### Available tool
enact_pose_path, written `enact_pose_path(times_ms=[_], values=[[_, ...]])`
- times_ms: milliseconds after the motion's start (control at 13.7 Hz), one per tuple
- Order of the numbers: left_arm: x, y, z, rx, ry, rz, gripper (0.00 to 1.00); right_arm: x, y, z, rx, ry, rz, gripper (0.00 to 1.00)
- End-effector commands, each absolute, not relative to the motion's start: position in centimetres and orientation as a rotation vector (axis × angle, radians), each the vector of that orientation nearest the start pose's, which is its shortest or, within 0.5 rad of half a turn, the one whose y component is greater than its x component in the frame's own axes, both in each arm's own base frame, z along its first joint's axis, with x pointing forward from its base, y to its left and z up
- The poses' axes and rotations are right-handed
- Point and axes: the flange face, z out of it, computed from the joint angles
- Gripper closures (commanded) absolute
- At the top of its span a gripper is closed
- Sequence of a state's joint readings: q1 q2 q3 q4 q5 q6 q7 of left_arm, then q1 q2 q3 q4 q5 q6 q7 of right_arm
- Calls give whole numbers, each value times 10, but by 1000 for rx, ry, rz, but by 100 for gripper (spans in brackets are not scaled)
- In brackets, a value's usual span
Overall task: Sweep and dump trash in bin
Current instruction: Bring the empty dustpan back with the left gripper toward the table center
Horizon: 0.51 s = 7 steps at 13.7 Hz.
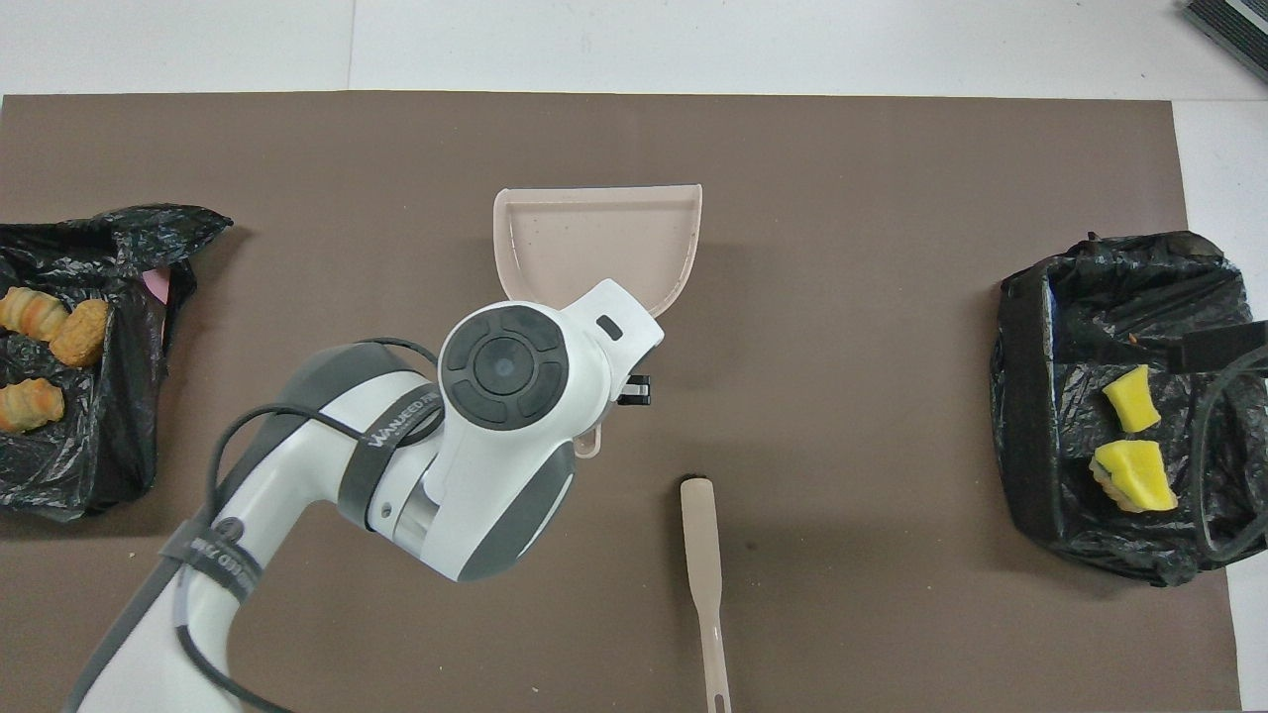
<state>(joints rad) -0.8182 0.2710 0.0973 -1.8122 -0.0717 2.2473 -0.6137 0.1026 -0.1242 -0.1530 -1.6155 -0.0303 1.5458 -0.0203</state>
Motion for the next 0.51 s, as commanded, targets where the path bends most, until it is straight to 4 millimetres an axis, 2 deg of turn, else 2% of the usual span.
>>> enact_pose_path(times_ms=[0, 292, 438], values=[[487, -435, 407, -3293, 72, -225, 100, 511, -38, 665, -3158, -2, -115, 0], [486, -445, 386, -3307, 33, -211, 100, 511, -39, 665, -3158, 3, -115, 0], [488, -451, 366, -3307, 20, -227, 100, 511, -39, 665, -3158, 1, -112, 0]])
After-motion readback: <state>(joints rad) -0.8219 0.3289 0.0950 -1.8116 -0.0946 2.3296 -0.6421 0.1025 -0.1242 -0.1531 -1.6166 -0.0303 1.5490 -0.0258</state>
